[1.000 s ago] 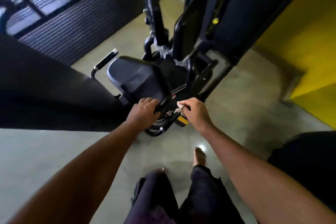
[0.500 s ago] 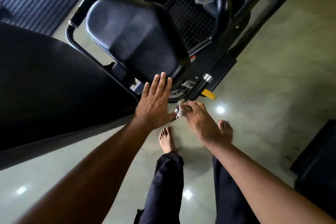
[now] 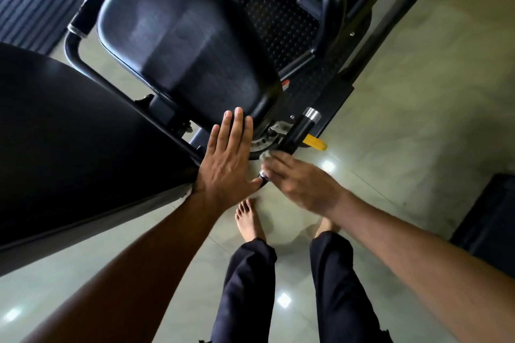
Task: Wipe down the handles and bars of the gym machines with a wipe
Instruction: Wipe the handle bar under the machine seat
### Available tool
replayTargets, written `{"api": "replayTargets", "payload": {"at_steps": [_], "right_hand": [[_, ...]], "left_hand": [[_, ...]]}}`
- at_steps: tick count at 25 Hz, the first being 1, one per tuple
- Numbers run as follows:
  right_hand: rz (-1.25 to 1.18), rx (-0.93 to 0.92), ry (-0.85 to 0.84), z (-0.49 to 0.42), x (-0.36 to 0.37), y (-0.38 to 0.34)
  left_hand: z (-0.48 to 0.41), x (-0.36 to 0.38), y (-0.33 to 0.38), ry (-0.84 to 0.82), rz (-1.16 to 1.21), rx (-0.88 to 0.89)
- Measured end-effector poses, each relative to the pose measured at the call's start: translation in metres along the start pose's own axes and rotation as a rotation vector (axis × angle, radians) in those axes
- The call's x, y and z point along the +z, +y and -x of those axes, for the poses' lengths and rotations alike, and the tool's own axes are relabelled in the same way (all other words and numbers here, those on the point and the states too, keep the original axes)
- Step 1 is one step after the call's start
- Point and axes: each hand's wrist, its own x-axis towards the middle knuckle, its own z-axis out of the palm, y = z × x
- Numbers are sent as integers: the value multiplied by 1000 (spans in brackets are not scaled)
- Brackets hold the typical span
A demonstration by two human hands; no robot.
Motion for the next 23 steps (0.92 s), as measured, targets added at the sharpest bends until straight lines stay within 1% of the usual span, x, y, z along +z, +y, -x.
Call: {"api": "replayTargets", "payload": {"at_steps": [1,2,4,5,6,8,9,10,12,13,15,17,18,19,20,22,23], "right_hand": [[17,-57,-4,0,-2,8],[24,-20,35,-1,-4,19],[4,207,160,-4,-7,34],[5,262,169,-6,-4,32],[29,220,141,-7,-2,26],[111,52,89,-6,-4,29],[123,56,127,-6,-10,40],[116,158,214,-5,-15,51],[-22,545,406,-3,-14,59],[-146,737,501,-3,-9,50],[-445,1042,699,-10,7,22],[-808,1388,924,-27,9,9],[-955,1524,972,-35,10,3],[-1031,1599,968,-39,12,-7],[-1034,1608,915,-38,16,-18],[-1015,1543,765,-31,16,-33],[-1027,1531,740,-28,14,-30]], "left_hand": [[0,0,0,-2,-3,-2],[-1,1,0,-3,-10,-2],[-2,1,1,-6,-21,-3],[-2,0,2,-8,-24,-6],[-1,0,2,-9,-26,-8],[-1,0,2,-11,-37,-13],[-2,1,2,-11,-43,-14],[-2,1,2,-8,-43,-14],[-4,2,2,-1,-28,-15],[-4,2,2,-3,-23,-15],[-4,3,2,-11,-17,-19],[-4,4,1,-9,-3,-18],[-5,4,2,-11,4,-14],[-4,4,2,-16,9,-9],[-4,3,2,-17,12,-5],[-4,2,1,-9,17,-9],[-4,2,1,-8,20,-12]]}}
